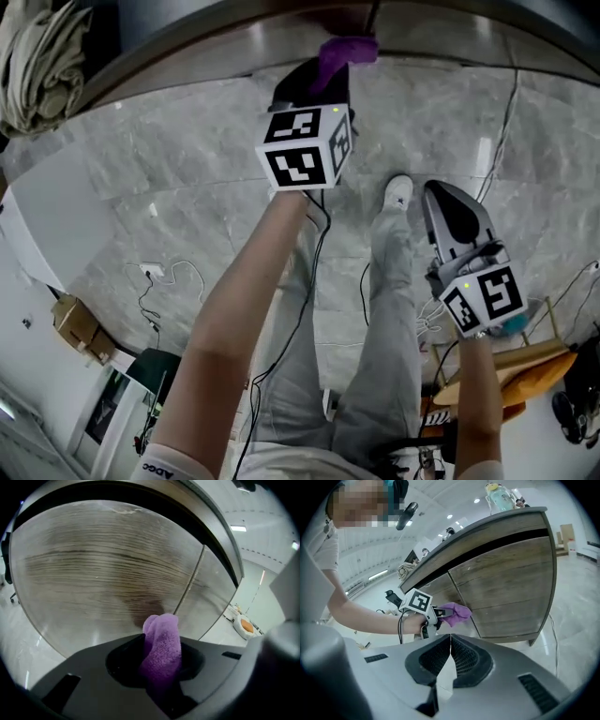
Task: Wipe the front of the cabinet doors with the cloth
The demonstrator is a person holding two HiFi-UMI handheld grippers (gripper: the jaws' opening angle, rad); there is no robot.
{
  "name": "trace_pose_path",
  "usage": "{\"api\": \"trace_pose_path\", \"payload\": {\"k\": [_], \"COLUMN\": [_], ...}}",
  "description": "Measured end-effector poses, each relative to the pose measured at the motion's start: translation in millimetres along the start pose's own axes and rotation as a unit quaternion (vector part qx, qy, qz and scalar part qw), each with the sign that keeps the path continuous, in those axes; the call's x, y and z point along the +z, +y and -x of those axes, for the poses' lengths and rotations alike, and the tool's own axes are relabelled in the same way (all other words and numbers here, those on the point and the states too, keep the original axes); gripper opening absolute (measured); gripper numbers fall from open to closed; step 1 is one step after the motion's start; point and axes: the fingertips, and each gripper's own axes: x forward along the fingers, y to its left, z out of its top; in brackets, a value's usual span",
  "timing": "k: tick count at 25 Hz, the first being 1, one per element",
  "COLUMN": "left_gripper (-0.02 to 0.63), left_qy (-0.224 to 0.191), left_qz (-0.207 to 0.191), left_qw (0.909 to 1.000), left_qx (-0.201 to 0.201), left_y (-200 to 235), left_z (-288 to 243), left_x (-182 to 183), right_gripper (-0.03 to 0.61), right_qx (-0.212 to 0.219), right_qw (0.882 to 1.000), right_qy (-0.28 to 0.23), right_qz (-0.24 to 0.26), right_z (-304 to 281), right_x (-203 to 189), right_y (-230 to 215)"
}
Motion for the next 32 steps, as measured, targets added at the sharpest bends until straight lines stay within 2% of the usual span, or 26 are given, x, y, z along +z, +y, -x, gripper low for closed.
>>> {"api": "trace_pose_path", "payload": {"k": [4,9,15,20,22,25,29,32], "left_gripper": [0.094,0.094,0.094,0.094,0.094,0.094,0.094,0.094], "left_qy": [-0.001,0.014,0.023,0.022,0.032,0.06,0.094,0.098], "left_qz": [0.032,0.027,0.085,0.09,0.083,0.032,-0.049,-0.068], "left_qw": [0.9986,0.994,0.9784,0.9693,0.9694,0.9769,0.9871,0.9908], "left_qx": [0.043,0.105,0.187,0.228,0.229,0.203,0.12,0.064], "left_y": [53.3,150.0,274.4,333.8,336.7,304.5,211.4,137.5], "left_z": [12.2,46.8,109.7,142.2,146.9,140.0,98.2,55.4], "left_x": [1.9,-10.4,-27.7,-34.4,-40.3,-54.5,-74.9,-73.3], "right_gripper": [0.026,0.026,0.027,0.027,0.027,0.026,0.027,0.027], "right_qx": [0.012,0.046,0.094,0.116,0.117,0.119,0.125,0.116], "right_qw": [1.0,0.998,0.994,0.991,0.992,0.992,0.99,0.991], "right_qy": [0.006,0.012,0.016,0.017,0.017,0.016,0.021,0.028], "right_qz": [0.007,0.027,0.055,0.057,0.053,0.048,0.054,0.059], "right_z": [-15.3,-61.9,-116.0,-143.4,-148.6,-144.3,-122.1,-96.2], "right_x": [-1.2,6.3,18.3,17.8,18.3,16.6,12.4,11.5], "right_y": [10.0,54.9,131.5,164.2,169.0,171.6,155.5,126.6]}}
